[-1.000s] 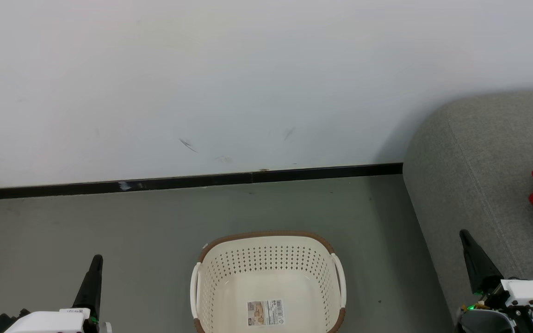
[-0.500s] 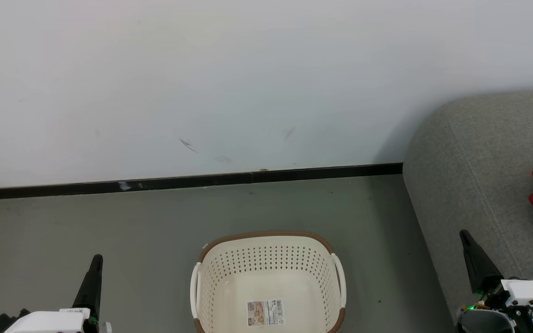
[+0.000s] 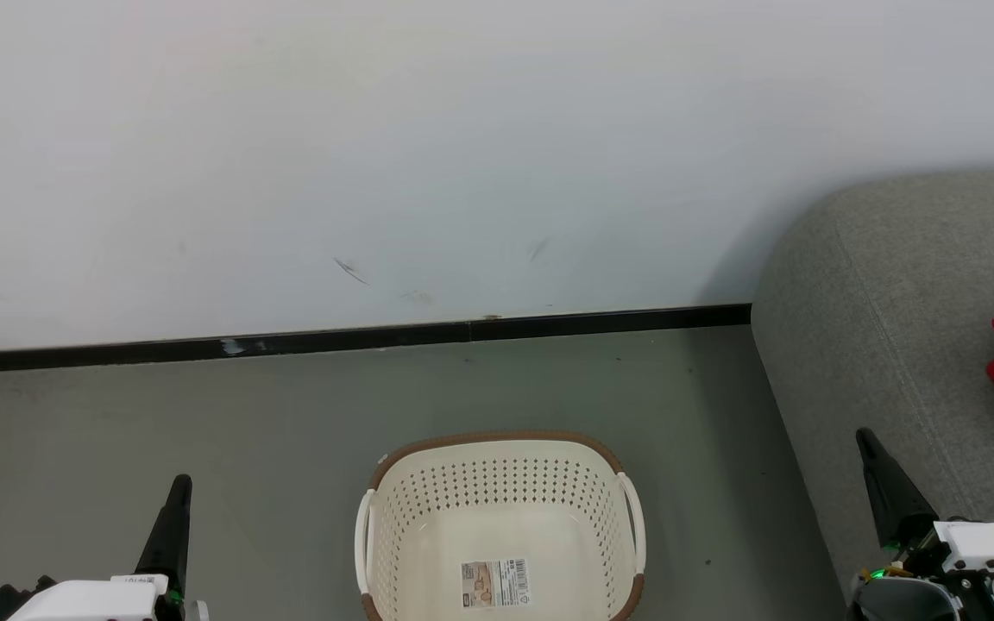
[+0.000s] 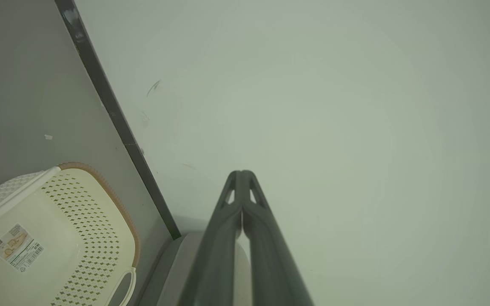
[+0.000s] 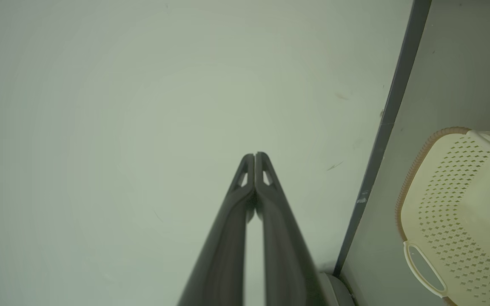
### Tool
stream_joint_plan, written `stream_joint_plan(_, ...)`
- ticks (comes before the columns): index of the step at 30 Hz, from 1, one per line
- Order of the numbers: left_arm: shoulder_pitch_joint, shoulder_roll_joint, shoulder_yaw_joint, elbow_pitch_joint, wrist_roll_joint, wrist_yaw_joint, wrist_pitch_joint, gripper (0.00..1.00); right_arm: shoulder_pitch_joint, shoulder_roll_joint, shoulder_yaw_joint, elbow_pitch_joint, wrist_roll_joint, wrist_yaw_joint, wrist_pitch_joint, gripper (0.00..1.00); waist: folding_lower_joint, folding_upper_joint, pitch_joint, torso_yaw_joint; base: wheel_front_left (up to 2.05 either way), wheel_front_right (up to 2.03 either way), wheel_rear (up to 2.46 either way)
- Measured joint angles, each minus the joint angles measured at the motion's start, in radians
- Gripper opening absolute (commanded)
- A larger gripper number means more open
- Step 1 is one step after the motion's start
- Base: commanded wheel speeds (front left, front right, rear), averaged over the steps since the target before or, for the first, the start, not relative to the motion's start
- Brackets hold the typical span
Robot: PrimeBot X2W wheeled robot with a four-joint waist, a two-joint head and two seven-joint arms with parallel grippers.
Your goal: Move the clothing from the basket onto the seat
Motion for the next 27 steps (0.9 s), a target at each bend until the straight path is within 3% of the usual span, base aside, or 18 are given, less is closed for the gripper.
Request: stream_joint_plan(27, 0.000, 0.000, 0.000, 0.000, 0.000, 0.000, 0.000, 0.00, 0.000, 0.004, -0.005, 0.000, -0.002, 0.000, 0.000, 0.00, 0.0000, 0.0000, 0.000, 0.000, 0.00, 0.00, 0.00)
